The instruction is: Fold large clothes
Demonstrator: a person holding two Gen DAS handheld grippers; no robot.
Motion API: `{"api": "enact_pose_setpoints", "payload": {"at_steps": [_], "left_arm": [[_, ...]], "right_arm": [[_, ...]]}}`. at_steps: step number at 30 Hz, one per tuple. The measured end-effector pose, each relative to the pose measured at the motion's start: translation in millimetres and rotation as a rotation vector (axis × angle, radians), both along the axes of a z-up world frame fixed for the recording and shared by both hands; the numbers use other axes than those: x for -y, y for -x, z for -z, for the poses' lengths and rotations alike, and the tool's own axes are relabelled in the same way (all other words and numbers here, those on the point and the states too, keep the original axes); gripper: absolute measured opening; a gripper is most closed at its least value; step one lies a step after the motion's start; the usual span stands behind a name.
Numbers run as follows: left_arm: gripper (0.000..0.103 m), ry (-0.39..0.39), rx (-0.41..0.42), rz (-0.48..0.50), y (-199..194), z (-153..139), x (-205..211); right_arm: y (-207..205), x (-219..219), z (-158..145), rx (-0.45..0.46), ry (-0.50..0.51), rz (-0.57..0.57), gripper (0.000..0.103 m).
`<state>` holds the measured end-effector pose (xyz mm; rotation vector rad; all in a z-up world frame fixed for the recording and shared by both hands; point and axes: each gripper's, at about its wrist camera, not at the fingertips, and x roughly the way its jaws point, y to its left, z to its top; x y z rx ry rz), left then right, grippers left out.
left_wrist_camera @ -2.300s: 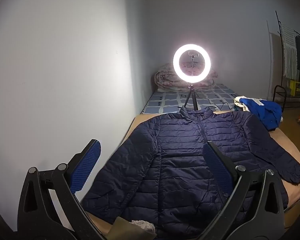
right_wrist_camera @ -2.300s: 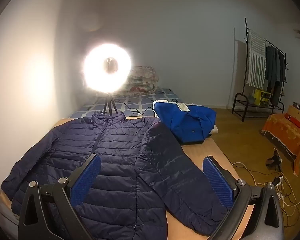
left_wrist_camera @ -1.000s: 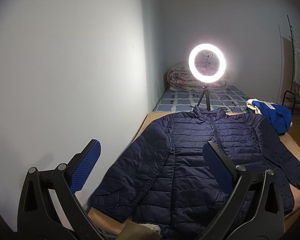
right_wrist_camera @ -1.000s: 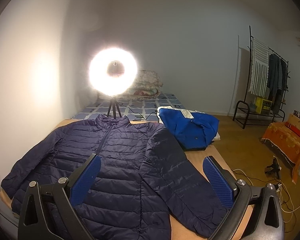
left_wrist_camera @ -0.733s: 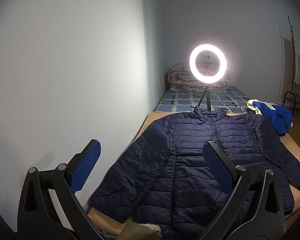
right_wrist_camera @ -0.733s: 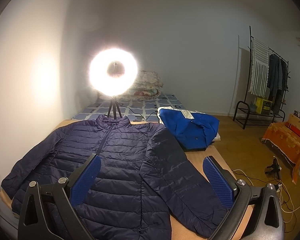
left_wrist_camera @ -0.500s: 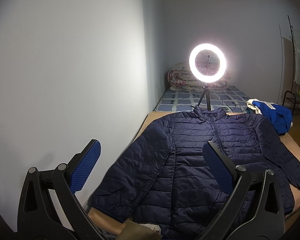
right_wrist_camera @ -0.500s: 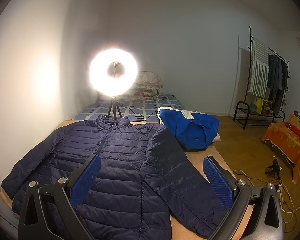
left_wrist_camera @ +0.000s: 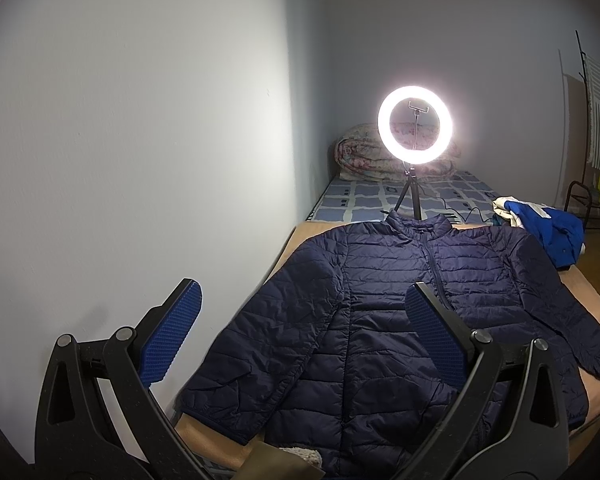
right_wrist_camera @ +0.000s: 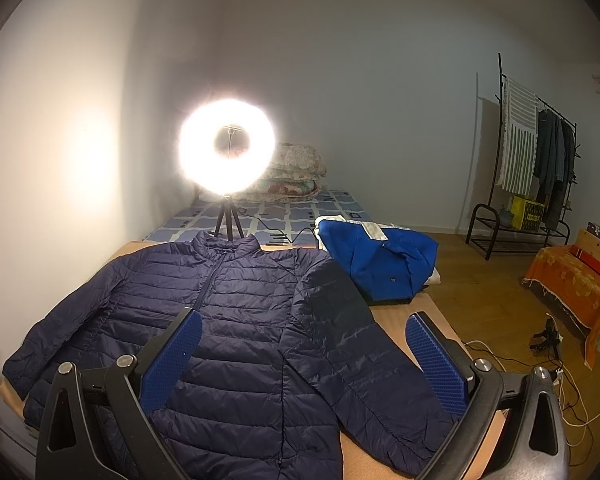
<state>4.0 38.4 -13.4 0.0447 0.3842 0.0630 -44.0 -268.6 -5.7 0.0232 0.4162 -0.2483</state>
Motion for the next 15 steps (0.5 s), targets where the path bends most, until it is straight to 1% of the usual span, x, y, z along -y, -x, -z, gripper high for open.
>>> {"api": "enact_pose_setpoints", "payload": {"at_steps": [15], "left_arm": [[0.103,-0.023,-0.017,-0.01,5.5,6.5,-3.3]], "right_arm": [[-4.0,-5.4,-2.6,0.011,0.0,-0.009,0.103]]}}
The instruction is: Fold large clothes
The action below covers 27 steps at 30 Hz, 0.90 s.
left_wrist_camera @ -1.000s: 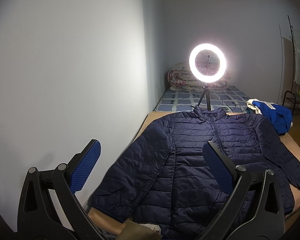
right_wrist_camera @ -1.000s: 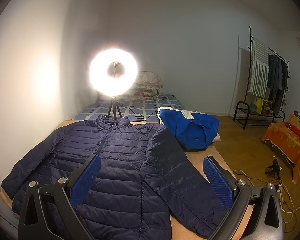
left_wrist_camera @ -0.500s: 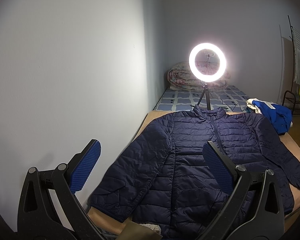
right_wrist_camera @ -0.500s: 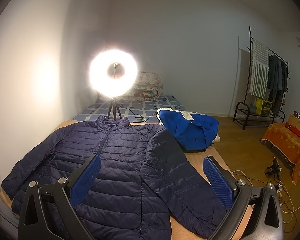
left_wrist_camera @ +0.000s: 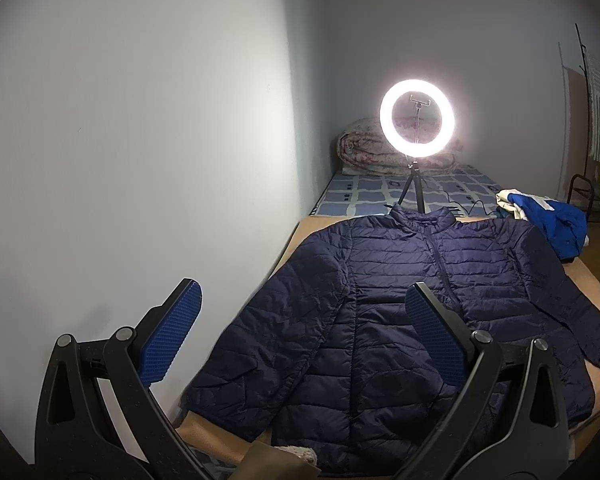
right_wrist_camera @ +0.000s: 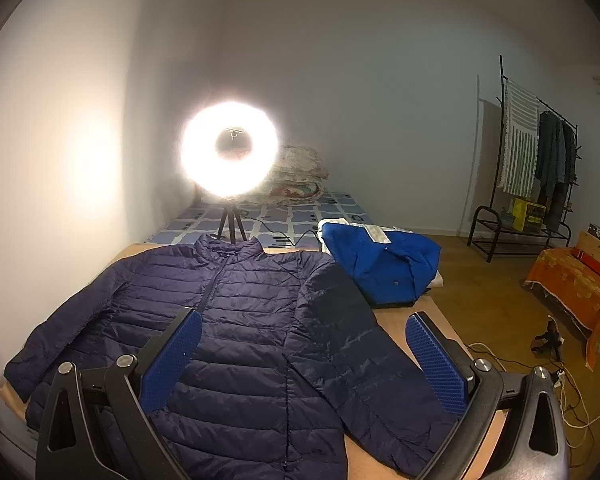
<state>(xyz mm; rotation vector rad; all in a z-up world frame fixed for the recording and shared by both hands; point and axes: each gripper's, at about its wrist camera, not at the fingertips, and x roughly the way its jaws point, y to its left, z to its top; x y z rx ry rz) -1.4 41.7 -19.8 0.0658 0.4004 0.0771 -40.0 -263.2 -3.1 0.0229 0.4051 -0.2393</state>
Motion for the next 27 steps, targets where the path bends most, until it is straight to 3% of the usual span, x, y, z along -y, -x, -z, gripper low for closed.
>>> {"api": "enact_pose_setpoints", "payload": {"at_steps": [7,15,20,27], "left_arm": [[0.103,-0.009,-0.029,-0.024,-3,5,-10],[0.103,-0.017,-0.002,-0.073,15,15,-35],[0.103,-0.028,-0.024,-0.104,24,29,-53],[0.103,0.004,-0.063,-0.123,60,49,-79]], "right_arm": [[-5,-15,0,0.002,-0.01,-0.059,0.103],[-29,-60,1,0.008,0.014,-0.208,0.103],[-48,-94,9,0.039,0.006,-0.362,0.103],[-80,-166,20,-0.071,0.017,-0.661,0.103]]}}
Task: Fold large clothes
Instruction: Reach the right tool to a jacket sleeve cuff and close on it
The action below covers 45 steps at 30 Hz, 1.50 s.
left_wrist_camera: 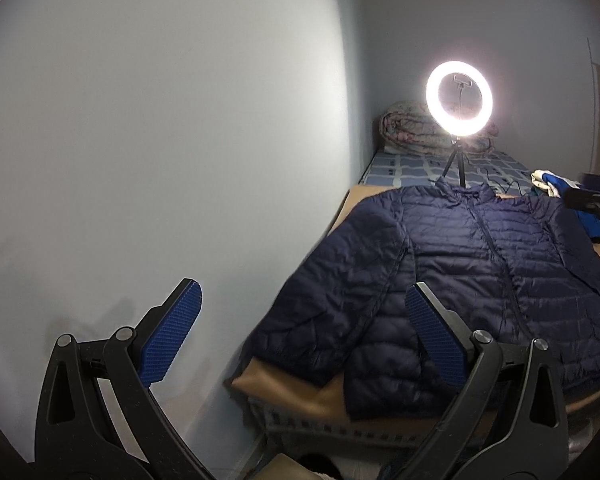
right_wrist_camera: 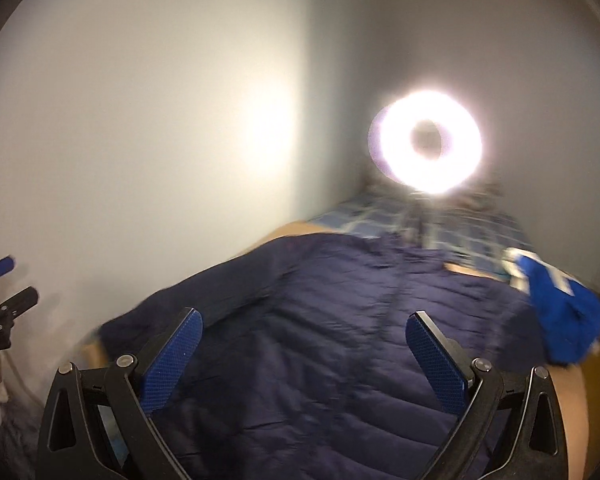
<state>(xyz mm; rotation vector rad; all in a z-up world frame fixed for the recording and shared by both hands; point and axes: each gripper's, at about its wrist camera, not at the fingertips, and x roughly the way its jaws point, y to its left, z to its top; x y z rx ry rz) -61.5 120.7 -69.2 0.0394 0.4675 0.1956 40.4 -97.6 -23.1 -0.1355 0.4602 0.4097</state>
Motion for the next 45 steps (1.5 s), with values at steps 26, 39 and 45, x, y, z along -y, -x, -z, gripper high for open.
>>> {"api": "enact_pose_setpoints", "payload": {"at_steps": [26,39,45], "left_arm": [[0.103,-0.011,-0.137,-0.113,34,19,-32],[0.103,-0.01,-0.142,-0.119,25,18,-36],[0.103,-0.009,-0.139,-0.117,23,18,-35]], "right_arm": [[-39,-309,182,-0.422,0.359,-0.743,0.072],[-38,-328,229,-0.439,0.477,-0.714,0.069],[-52,-327,220,-0.474,0.42,-0.671,0.034]]}}
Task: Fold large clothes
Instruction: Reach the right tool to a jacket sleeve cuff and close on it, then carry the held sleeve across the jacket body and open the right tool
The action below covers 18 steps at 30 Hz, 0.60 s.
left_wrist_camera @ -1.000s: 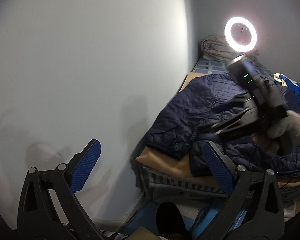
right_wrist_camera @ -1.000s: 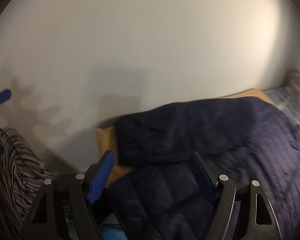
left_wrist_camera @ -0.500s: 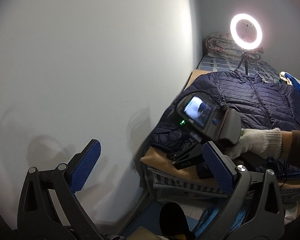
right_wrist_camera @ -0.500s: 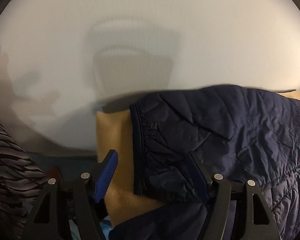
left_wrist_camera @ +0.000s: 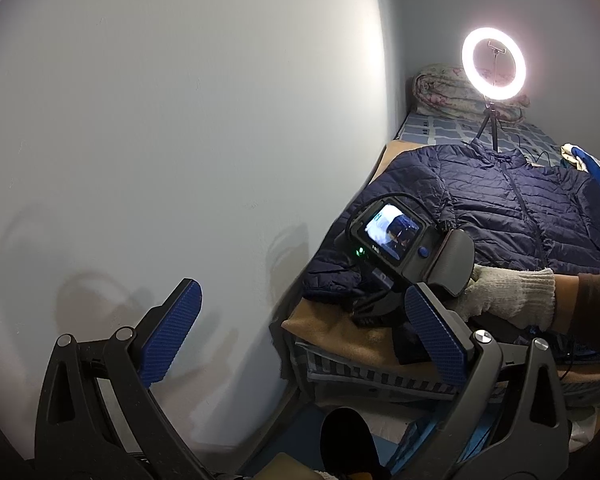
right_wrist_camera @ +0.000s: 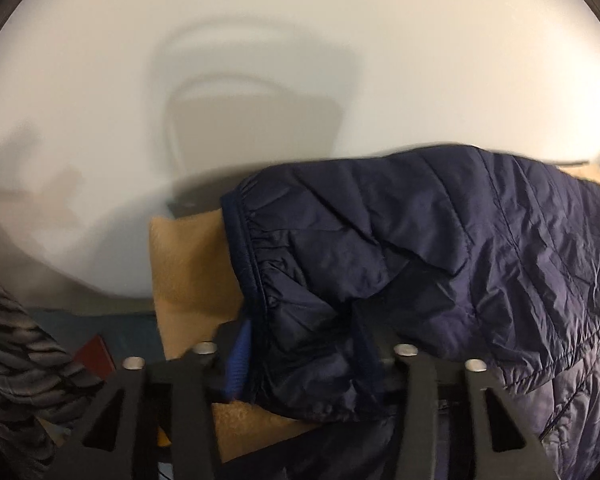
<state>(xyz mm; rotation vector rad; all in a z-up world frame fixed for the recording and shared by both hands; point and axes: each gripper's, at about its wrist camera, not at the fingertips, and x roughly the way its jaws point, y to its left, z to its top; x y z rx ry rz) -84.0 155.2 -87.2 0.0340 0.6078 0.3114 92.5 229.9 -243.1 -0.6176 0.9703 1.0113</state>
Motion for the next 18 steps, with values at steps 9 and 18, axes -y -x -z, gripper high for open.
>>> {"api": "enact_pose_setpoints", "payload": {"at_steps": [9,18], "left_arm": [[0.103,-0.01,-0.002,0.021,-9,-4,7],[0.103,-0.055,0.029,0.068,-43,-22,23]], "right_arm": [[-38,38,-31,-0.12,-0.171,0.129,0.006],[-105,148,-88,-0.122,-0.392,0.37,0.005]]}}
